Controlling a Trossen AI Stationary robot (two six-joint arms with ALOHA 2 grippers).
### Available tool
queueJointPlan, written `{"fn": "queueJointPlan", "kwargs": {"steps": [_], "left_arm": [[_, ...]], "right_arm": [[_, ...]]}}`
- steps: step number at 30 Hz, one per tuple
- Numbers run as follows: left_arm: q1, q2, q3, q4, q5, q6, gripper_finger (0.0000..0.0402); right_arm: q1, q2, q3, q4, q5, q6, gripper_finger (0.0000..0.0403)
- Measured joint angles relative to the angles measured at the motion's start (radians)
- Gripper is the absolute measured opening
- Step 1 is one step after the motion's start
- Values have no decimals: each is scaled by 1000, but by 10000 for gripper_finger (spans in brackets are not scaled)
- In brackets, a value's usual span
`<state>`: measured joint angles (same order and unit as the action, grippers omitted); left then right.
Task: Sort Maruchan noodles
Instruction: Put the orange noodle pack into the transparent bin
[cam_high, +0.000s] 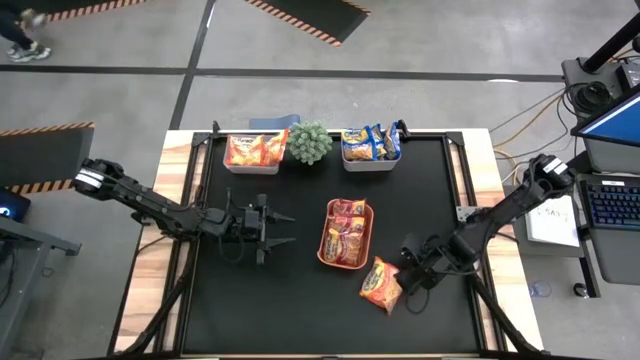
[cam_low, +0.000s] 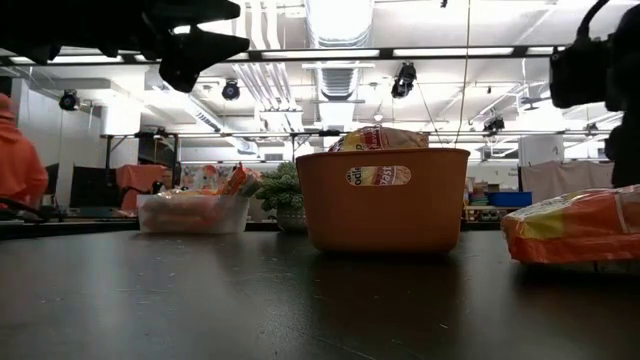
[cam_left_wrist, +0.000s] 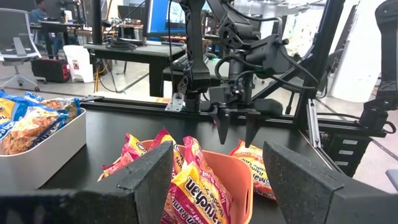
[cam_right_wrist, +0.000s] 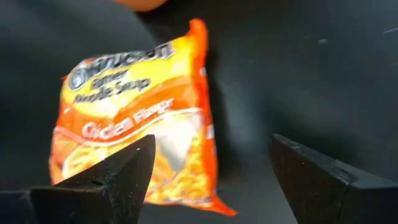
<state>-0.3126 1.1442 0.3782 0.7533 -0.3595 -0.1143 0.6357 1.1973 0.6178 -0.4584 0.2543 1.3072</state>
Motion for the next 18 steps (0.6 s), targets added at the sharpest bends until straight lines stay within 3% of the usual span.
{"fn": "queueJointPlan", "kwargs": {"steps": [4,11,18], "left_arm": [[0,0,0,6,0,0,231],[0,0,0,7,0,0,231],[0,0,0,8,0,0,231]], "right_arm": [[20,0,-35,94,-4,3,300],[26,-5,-146,409,1,36,302],[25,17,-230,572,36,49,315]]}}
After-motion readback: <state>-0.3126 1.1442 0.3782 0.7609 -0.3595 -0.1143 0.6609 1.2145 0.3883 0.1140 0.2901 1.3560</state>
